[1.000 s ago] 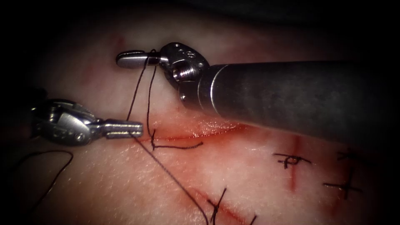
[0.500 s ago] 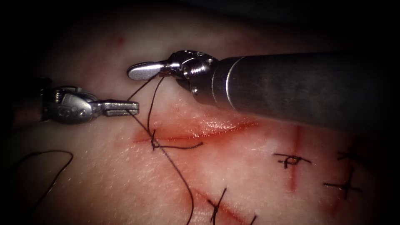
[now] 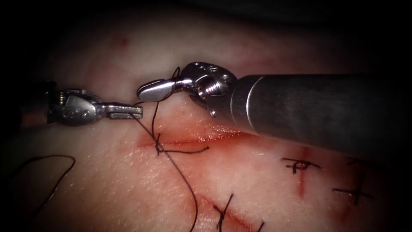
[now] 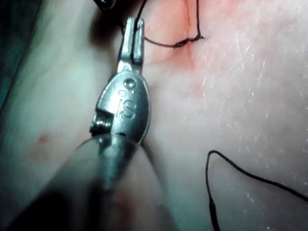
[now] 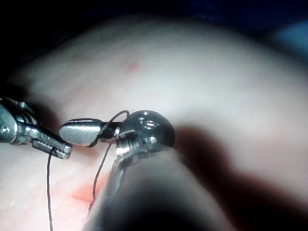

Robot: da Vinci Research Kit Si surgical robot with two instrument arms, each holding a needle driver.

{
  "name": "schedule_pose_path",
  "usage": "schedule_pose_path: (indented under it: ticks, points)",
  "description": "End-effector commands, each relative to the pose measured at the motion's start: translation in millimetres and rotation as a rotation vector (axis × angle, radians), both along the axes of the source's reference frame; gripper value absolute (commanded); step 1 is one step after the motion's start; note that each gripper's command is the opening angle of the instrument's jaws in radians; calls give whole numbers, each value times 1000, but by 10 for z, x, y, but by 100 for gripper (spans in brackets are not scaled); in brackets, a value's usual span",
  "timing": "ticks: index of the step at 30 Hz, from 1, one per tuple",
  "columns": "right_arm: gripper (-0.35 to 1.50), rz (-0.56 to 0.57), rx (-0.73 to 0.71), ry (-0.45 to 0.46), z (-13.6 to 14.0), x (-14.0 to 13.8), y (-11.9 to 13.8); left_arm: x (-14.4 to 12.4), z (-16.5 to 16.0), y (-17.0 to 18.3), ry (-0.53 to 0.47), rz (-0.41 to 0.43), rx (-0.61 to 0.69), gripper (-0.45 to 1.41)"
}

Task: Wound Closure
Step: Adjust the clockwise suture loop to be longer, then grab the tail end of suture with the right gripper.

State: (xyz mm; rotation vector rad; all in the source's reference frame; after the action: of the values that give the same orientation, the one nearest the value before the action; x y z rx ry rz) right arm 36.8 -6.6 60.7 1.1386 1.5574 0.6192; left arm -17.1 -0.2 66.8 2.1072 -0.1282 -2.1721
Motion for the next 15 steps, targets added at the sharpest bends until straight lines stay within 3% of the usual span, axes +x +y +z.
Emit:
schedule_pose_path:
  ticks: [1,8,15]
  points:
    - [-35,-35,-47,8,7,5,-7,-4,3,5,-8,4,-1,-45]
    - [-35,-176,-221,46,10,5,-31,-7,-6,15,-33,17,14,-45]
    - [-35,-402,-367,82,3,9,-42,-10,-4,20,-45,21,23,-45]
